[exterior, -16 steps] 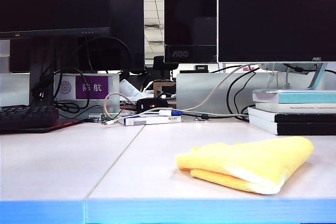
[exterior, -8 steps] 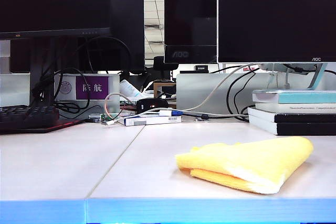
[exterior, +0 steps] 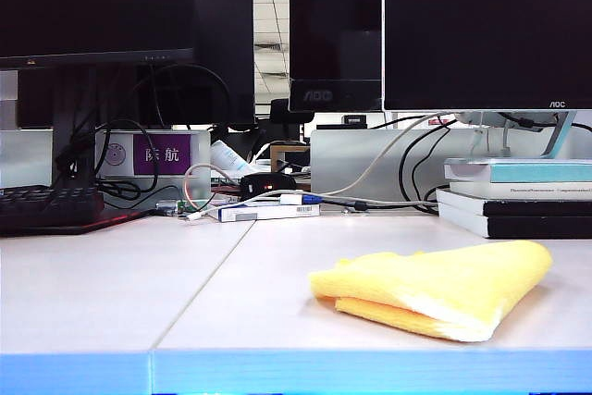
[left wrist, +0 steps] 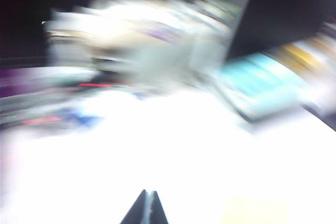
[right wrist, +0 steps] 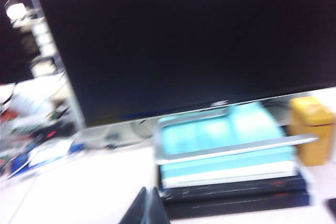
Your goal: Wipe the table from back to front using the rag.
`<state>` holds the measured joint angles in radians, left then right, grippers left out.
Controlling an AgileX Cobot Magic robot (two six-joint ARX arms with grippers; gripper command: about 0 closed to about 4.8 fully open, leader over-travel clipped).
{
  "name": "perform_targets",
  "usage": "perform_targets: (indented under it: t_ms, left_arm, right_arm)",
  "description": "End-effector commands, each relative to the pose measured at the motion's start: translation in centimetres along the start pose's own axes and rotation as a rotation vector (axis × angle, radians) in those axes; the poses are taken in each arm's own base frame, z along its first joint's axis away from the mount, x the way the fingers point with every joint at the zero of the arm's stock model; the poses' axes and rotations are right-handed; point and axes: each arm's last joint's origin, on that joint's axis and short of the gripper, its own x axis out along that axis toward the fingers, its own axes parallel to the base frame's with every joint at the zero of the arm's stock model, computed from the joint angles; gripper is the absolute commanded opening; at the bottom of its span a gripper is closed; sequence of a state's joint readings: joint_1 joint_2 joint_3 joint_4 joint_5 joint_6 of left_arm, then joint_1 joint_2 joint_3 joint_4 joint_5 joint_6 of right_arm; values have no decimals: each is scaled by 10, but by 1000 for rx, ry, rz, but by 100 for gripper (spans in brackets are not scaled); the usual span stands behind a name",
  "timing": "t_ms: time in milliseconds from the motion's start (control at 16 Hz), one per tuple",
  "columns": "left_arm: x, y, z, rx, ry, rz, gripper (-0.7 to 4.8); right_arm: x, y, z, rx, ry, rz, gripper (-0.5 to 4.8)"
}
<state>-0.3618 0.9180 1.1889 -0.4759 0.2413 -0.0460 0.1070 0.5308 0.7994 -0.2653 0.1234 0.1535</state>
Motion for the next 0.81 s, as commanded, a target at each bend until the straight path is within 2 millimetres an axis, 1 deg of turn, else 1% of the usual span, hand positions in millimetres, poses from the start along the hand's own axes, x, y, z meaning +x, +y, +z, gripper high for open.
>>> perform_targets:
  t_ms: [62, 187, 312, 437, 562, 625, 687, 750, 812]
  left_arm:
    - [17, -29, 1, 134, 94, -66, -6]
    - [26, -41, -1, 167, 168, -110, -6]
    - [28, -51, -1, 179, 204, -156, -6]
    - [28, -54, 0, 171, 201, -193, -6]
    - [27, -54, 0, 172, 198, -193, -6]
    - [27, -54, 1, 172, 194, -193, -6]
    - [27, -55, 3, 172, 179, -202, -6]
    - [28, -55, 4, 171, 172, -214, -6]
    - [28, -55, 4, 171, 172, -213, -6]
  right_arm:
    - [10, 15, 6, -7, 83, 120, -1]
    - [17, 27, 3, -36, 163, 194, -1]
    - [22, 43, -4, -78, 224, 293, -1]
    - [25, 64, -18, -117, 322, 399, -1]
    - [25, 76, -31, -161, 431, 458, -1]
    - [25, 84, -43, -206, 524, 489, 0]
    - [25, 91, -57, -253, 633, 508, 131]
    - [28, 93, -64, -273, 688, 501, 241]
    - [33, 97, -71, -285, 738, 501, 243]
